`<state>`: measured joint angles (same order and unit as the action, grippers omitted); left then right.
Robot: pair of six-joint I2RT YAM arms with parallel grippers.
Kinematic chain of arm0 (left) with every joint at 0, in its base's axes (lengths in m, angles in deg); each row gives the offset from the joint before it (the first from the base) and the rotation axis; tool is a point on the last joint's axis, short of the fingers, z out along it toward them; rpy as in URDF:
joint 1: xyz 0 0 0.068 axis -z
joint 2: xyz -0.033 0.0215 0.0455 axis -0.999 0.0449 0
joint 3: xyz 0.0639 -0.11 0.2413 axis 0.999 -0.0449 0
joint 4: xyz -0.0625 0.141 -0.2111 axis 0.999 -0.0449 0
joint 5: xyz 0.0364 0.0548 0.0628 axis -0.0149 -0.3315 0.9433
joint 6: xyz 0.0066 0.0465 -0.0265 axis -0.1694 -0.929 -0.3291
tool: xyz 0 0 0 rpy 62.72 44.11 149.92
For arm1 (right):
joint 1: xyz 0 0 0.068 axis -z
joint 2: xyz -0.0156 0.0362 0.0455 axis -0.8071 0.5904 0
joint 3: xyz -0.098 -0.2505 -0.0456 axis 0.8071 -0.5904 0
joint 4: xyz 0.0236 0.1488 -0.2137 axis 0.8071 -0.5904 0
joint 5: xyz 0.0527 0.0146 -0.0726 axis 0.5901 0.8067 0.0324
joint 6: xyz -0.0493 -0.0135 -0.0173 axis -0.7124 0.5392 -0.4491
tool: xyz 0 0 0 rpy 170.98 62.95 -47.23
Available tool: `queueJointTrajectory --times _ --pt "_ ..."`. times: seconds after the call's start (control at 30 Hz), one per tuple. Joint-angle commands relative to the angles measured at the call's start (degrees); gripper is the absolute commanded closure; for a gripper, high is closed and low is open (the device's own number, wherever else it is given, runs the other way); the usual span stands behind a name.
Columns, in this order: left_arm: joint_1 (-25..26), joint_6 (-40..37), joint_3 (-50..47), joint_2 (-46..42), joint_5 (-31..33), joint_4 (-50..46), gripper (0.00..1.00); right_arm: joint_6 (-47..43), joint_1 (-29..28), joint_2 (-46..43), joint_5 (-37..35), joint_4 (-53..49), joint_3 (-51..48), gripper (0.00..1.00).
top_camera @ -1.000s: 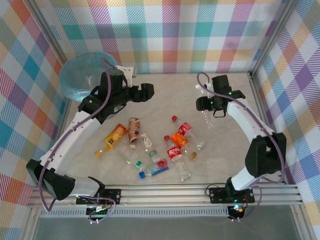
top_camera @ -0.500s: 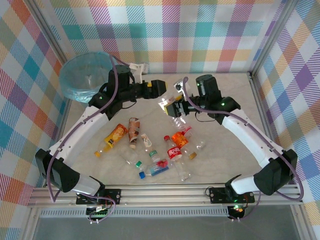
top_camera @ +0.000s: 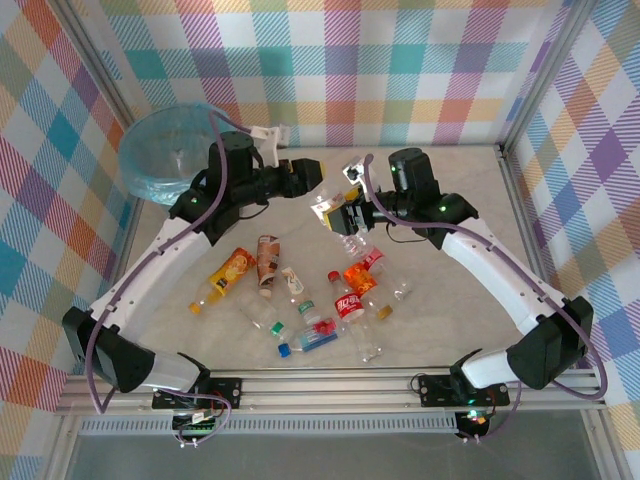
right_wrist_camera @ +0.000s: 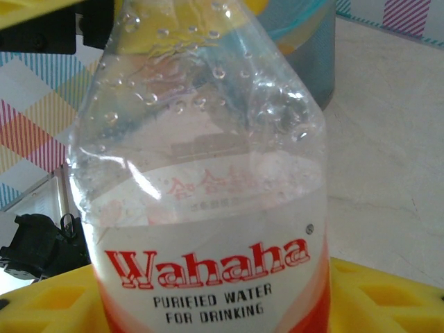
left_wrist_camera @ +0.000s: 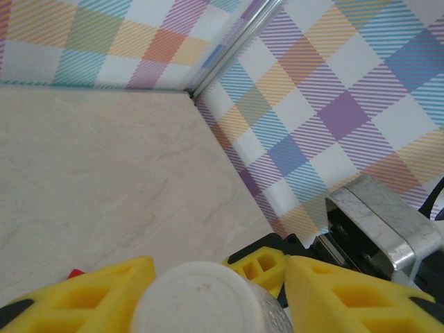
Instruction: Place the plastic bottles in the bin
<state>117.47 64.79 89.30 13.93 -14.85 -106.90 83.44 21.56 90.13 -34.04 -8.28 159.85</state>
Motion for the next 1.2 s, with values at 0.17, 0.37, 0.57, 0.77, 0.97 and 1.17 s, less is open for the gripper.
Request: queueJointTrajectory --times 0.17,0.37,0.57,0.77,0.97,1.17 --pt "0.6 -1.4 -0.6 -3.4 5.5 -2.8 0.65 -0.8 -0.4 1.3 2.1 2.6 2.5 0.35" --pt "0.6 -1.5 -0.7 -3.6 6.0 -3.5 0.72 -0.9 -0.6 1.8 2.6 2.6 2.9 0.34" --pt "0.6 -0.6 -2.0 -4.9 10.2 -3.7 1.0 0.4 -0.9 1.9 2.9 4.0 2.3 0.25" --pt "0.5 -0.9 -3.5 -7.0 14.7 -3.8 1.0 3.9 -1.0 3.3 1.3 5.4 1.9 0.05" --pt "-1.8 -3.7 0.1 -9.3 21.7 -6.6 1.0 5.4 -1.1 4.1 0.2 5.6 3.2 0.0" --pt "-7.3 -6.0 7.9 -9.3 25.3 -8.7 1.0 6.5 -1.2 4.8 0.7 7.6 4.9 0.0"
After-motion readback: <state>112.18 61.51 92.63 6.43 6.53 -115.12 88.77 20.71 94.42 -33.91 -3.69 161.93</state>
